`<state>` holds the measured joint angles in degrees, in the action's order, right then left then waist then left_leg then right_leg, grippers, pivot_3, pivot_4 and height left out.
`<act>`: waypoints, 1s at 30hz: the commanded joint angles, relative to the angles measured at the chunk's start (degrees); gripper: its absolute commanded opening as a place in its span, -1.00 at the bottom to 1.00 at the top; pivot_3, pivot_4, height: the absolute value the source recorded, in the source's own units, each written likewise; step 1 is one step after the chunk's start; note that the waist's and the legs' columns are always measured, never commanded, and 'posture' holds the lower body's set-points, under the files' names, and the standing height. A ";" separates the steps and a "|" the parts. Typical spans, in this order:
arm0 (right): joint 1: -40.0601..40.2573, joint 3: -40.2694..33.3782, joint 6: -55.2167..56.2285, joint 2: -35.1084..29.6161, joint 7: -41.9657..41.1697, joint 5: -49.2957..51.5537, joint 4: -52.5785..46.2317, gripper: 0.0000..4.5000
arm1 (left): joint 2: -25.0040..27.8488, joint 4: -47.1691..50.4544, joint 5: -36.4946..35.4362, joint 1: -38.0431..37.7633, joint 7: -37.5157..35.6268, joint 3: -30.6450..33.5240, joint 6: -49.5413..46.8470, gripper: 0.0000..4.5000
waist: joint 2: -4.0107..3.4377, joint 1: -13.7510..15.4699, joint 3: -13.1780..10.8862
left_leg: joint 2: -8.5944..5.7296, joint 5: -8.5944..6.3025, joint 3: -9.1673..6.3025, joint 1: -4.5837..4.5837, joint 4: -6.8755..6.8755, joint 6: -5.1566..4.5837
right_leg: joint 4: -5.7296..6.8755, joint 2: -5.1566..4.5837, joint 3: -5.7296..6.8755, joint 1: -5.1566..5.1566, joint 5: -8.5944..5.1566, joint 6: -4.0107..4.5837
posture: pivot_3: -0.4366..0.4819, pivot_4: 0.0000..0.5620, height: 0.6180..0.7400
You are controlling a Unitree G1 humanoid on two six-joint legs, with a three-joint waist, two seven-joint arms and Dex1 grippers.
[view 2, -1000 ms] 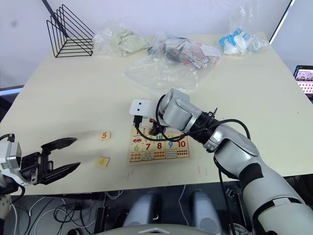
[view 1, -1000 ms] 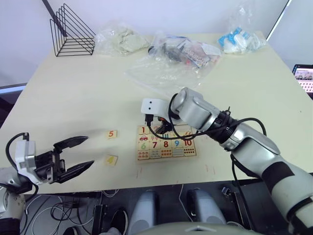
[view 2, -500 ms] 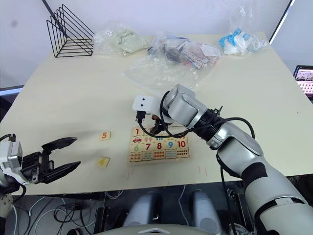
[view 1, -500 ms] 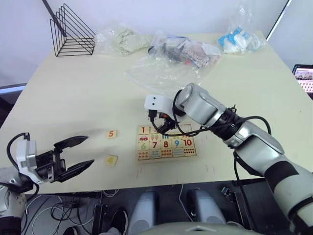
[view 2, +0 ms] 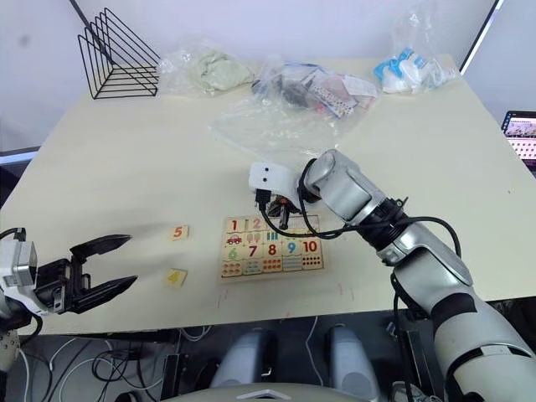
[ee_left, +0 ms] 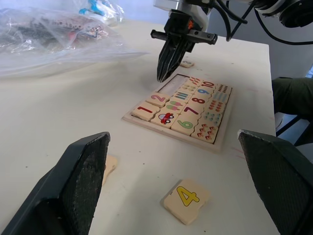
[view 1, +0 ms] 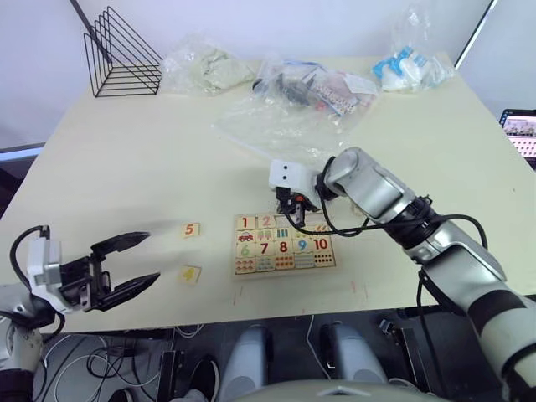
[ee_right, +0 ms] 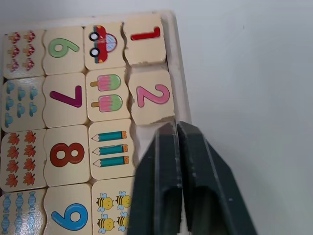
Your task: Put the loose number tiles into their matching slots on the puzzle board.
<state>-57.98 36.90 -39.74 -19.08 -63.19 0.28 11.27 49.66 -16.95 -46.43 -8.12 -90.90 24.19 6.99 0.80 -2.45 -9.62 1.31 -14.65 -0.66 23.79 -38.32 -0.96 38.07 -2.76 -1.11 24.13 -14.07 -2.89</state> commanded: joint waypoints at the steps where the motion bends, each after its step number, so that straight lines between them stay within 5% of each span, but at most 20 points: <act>1: 1.31 -1.72 3.46 -0.34 0.15 -0.33 -2.45 -0.98 | 1.03 0.07 -1.17 -0.49 -1.60 1.09 1.00 1.00 | 0.00 0.03 0.00 | 0.00 0.00 0.01 0.00 -0.01 0.00 | 0.00 0.00 0.00 0.00 0.00 0.00 | -0.05 -0.47 1.00; 30: 4.82 -0.66 9.40 2.14 0.55 -5.91 1.37 -0.98 | 1.15 0.38 -1.20 -0.51 -1.60 1.28 0.81 1.00 | 0.00 0.07 0.00 | 0.00 0.00 0.02 -0.01 -0.01 0.00 | 0.00 0.00 0.00 0.00 0.00 0.00 | -0.05 -0.47 1.00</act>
<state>-53.36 37.22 -31.01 -17.47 -62.54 -5.52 13.30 49.87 -16.97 -46.83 -8.61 -90.90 24.19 7.04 0.80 -2.38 -9.62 1.31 -14.65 -0.64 23.78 -38.33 -0.96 38.08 -2.76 -1.12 24.13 -14.07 -2.89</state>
